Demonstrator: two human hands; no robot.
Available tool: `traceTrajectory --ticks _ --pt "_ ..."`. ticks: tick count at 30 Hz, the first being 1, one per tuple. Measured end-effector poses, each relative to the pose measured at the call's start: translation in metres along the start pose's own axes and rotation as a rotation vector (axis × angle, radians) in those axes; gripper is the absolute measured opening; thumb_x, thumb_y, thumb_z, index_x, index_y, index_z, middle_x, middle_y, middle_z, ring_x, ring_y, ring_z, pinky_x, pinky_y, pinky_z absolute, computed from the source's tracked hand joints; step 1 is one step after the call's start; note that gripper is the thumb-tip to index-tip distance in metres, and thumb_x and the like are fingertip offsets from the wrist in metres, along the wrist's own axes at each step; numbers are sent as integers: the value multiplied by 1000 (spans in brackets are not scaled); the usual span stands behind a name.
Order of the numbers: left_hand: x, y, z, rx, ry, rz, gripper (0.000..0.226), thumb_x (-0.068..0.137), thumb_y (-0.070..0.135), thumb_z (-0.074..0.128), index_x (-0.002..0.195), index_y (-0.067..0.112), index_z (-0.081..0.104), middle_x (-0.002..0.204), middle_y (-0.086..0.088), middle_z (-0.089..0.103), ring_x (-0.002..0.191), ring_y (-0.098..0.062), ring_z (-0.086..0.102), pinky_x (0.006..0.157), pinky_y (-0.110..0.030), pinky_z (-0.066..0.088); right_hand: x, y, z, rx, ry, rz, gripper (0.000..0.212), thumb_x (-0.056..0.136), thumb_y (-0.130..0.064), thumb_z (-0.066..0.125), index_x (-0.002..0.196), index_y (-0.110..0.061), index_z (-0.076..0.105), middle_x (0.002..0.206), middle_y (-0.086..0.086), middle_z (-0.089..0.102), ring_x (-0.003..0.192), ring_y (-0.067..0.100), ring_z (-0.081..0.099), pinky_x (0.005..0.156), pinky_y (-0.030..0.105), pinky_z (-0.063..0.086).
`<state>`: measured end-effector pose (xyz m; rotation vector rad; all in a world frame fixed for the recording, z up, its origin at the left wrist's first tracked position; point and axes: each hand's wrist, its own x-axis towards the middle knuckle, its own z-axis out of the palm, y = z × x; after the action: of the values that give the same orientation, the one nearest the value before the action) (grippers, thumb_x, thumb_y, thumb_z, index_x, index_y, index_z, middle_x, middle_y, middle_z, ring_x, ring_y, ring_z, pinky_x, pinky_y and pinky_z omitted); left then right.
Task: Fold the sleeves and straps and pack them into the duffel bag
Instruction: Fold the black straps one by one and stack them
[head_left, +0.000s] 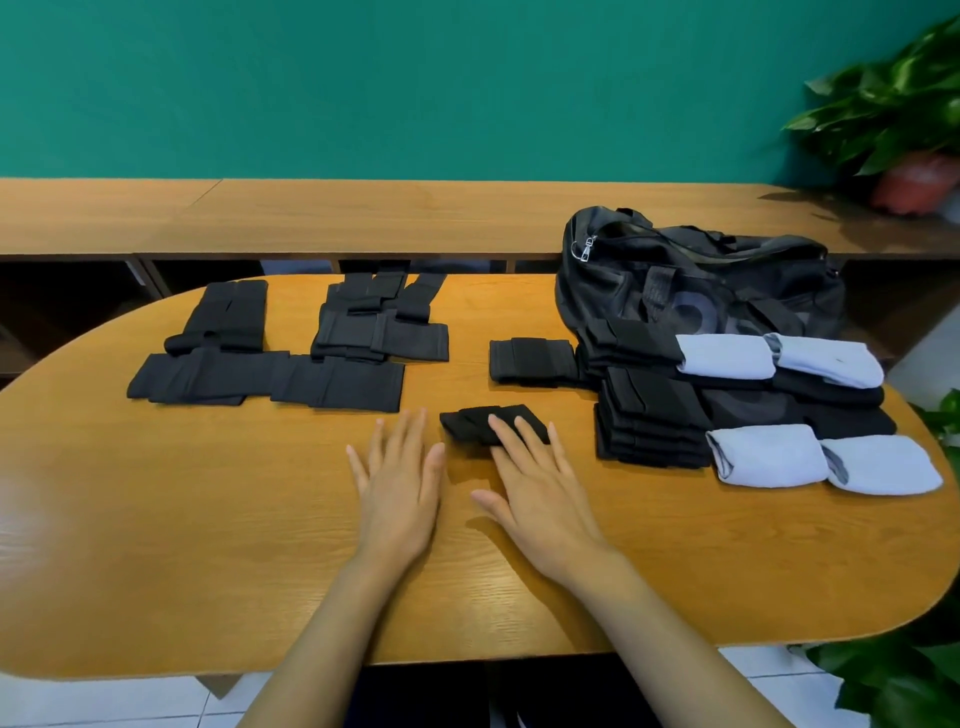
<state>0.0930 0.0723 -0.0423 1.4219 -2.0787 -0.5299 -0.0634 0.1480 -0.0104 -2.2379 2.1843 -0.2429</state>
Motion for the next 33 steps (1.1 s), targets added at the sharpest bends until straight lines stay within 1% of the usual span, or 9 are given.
traceTrajectory --ticks 5,10,13,15,18,22,26,29,33 --pt "1 -1 2 -71 40 -59 95 82 79 -10 155 25 20 161 3 21 150 -13 0 120 -45 -12 46 26 -19 -134 149 73 83 95 -63 7 144 -7 44 165 3 8 151 25 4 122 47 -1" --pt "1 1 0 -105 16 -63 83 89 69 0 155 23 22 160 5 25 150 -9 1 121 -42 -13 84 60 -27 -231 72 163 72 99 -59 19 147 -9 39 165 3 0 152 26 -2 120 47 -9" --pt "1 1 -1 -122 18 -61 89 86 76 -4 155 25 22 159 6 26 149 -8 2 120 -39 -15 91 69 -20 -259 9 158 68 101 -57 18 146 -12 43 165 3 5 152 25 0 121 46 -8" --pt "1 -1 -2 -122 14 -55 92 85 78 -6 154 25 22 159 6 26 149 -8 3 120 -38 -15 90 70 -16 -225 -10 145 66 101 -56 17 145 -15 45 164 4 10 152 23 2 121 44 -8" --pt "2 1 -4 -122 -2 -61 79 89 65 5 153 25 25 158 6 28 149 -8 3 120 -39 -16 87 65 -17 -75 94 120 56 101 -53 26 136 -19 53 163 9 16 152 24 2 120 37 -9" --pt "4 0 -8 -151 26 -79 73 91 61 12 149 24 36 155 6 35 149 -9 8 120 -41 -15 87 40 -14 -9 171 34 54 99 -53 26 127 -20 58 159 6 29 150 24 13 122 40 1" --pt "29 -17 -21 18 72 -71 66 93 57 16 143 26 46 155 4 35 149 -14 13 117 -41 -16 109 9 -4 75 45 -15 55 100 -54 26 141 -23 46 161 0 24 151 21 9 123 43 3" --pt "68 -42 -37 133 94 -130 49 102 44 32 145 24 44 157 -2 32 149 -20 14 118 -46 -12 138 -13 1 121 -32 -9 54 103 -51 26 150 -26 34 163 -1 18 151 23 6 122 47 4" --pt "130 -69 -53 278 74 -163 46 104 40 34 148 26 39 158 -7 29 147 -26 19 118 -54 -6 182 -36 7 157 -145 28 57 104 -53 22 156 -29 20 165 0 9 150 31 0 121 51 6"
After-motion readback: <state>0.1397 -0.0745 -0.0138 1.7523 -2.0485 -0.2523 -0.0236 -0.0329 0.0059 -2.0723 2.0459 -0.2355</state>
